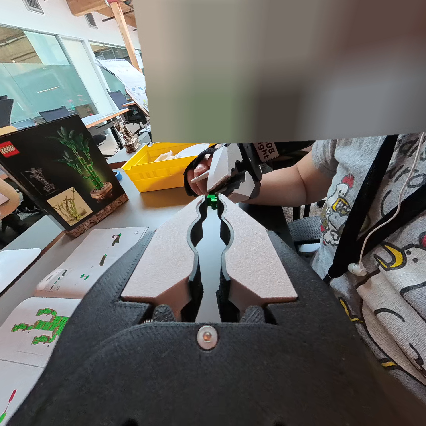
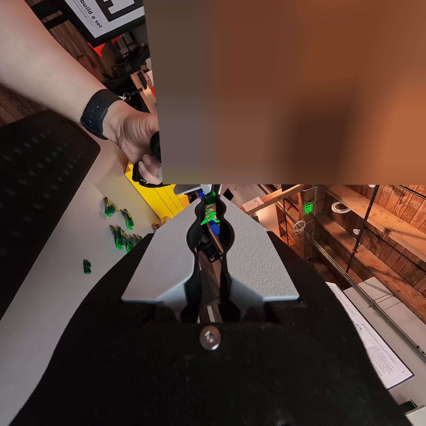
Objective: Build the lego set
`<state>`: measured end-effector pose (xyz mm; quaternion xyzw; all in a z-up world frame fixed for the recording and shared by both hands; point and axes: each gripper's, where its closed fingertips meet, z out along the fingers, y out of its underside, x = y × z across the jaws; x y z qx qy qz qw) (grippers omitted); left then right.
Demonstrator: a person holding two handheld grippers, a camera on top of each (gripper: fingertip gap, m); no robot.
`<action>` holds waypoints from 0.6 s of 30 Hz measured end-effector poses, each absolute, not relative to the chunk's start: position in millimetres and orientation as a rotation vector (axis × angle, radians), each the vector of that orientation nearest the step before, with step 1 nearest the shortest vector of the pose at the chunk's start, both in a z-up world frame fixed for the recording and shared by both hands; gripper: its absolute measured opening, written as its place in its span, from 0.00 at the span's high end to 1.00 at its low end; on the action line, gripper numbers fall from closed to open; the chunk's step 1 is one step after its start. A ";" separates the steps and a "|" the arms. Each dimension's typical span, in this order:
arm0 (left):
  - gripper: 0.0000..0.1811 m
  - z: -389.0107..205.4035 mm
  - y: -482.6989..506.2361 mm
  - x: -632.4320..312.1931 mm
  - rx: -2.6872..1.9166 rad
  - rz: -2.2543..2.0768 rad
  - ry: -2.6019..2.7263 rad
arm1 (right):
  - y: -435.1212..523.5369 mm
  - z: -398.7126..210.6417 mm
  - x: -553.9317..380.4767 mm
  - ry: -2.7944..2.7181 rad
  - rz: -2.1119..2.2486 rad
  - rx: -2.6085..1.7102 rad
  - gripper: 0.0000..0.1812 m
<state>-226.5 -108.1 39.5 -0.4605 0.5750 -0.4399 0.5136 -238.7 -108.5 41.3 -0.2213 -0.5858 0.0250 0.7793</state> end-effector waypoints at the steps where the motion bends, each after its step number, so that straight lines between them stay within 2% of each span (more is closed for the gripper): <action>1: 0.97 39.2 -107.9 -226.6 -1.112 -1.060 1.384 | -108.3 40.9 -238.8 -1.268 0.055 -0.481 0.97; 18: 0.97 26.3 -102.1 -229.7 -1.170 -1.025 1.407 | -102.7 28.1 -242.0 -1.319 0.076 -0.512 0.96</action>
